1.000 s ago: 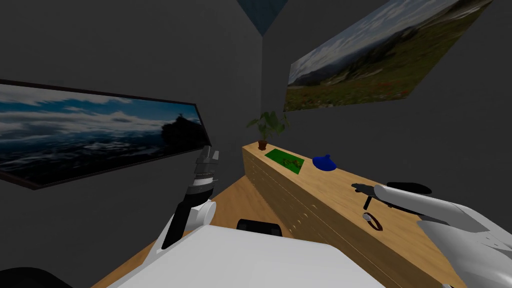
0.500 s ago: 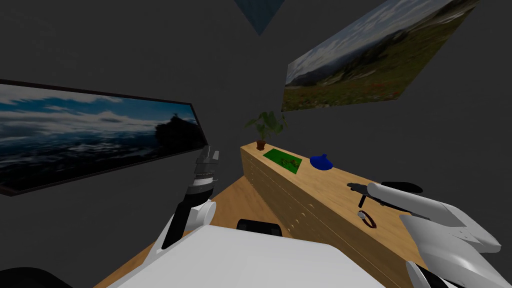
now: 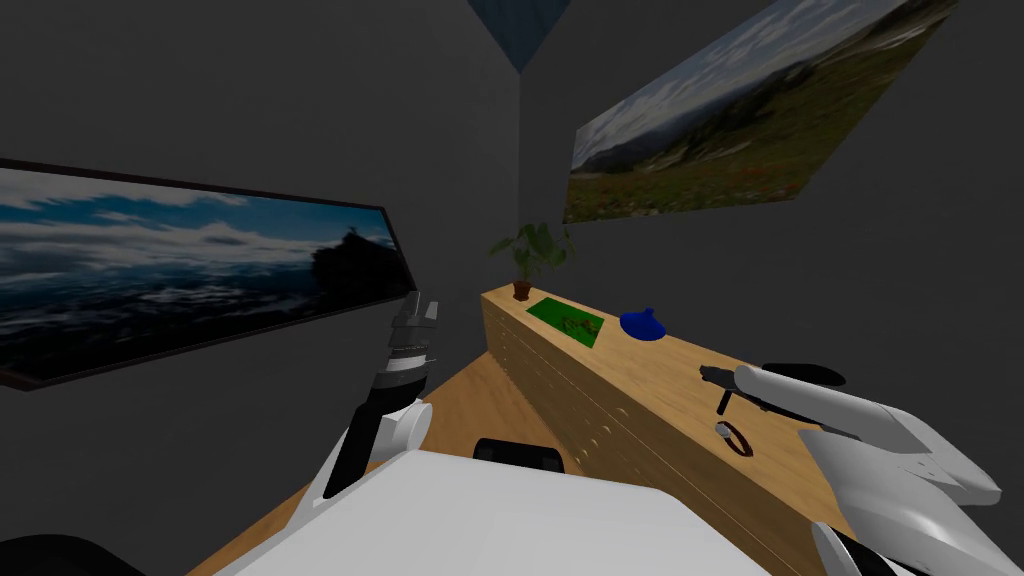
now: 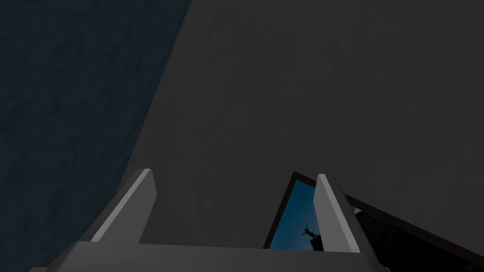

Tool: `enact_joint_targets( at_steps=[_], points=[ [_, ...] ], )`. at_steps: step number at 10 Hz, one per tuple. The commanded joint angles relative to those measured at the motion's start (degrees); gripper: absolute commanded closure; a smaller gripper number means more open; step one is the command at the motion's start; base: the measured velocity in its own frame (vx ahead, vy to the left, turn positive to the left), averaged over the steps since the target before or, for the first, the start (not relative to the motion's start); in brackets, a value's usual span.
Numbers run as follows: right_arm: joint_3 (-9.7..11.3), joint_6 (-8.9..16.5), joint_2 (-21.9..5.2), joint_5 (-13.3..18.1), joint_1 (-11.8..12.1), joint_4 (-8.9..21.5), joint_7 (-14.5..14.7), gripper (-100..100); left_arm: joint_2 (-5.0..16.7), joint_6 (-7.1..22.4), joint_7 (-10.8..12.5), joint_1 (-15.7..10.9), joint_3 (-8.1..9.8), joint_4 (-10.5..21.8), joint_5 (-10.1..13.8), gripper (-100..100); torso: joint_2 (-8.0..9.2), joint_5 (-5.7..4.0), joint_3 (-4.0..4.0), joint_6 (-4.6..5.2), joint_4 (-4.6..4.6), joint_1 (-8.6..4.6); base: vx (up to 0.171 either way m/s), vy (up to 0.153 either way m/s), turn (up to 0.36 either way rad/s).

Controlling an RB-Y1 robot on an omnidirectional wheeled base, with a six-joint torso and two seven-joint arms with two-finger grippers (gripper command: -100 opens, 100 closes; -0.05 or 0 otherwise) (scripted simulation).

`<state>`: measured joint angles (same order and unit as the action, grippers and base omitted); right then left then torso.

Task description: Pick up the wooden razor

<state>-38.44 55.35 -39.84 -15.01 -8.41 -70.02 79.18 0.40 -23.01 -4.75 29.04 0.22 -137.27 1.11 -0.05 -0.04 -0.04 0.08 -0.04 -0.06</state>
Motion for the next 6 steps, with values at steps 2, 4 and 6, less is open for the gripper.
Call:
enact_joint_targets(
  at_steps=[2, 4, 6],
  points=[
    [2.9, -1.2, -2.9, -2.8, 2.1, 0.5, -2.9, 100, 0.0, 0.0, 0.0, 0.0, 0.0, 0.0, 0.0, 0, -0.01, 0.0, -0.01, 0.0, 0.0, 0.0, -0.006, 0.016, 0.037],
    [4.7, -2.0, -5.1, -4.6, 3.4, 0.9, -4.8, 100, 0.0, 0.0, 0.0, 0.0, 0.0, 0.0, 0.0, 0, 0.03, 0.05, 0.01, 0.01, 0.0, 0.15, -0.011, 0.035, 0.036],
    [8.4, -3.7, -8.6, -8.1, 6.1, 1.6, -8.2, 100, 0.0, 0.0, 0.0, 0.0, 0.0, 0.0, 0.0, 0, 0.02, 0.07, 0.0, 0.02, -0.01, 0.18, -0.013, 0.036, 0.057]
  ],
)
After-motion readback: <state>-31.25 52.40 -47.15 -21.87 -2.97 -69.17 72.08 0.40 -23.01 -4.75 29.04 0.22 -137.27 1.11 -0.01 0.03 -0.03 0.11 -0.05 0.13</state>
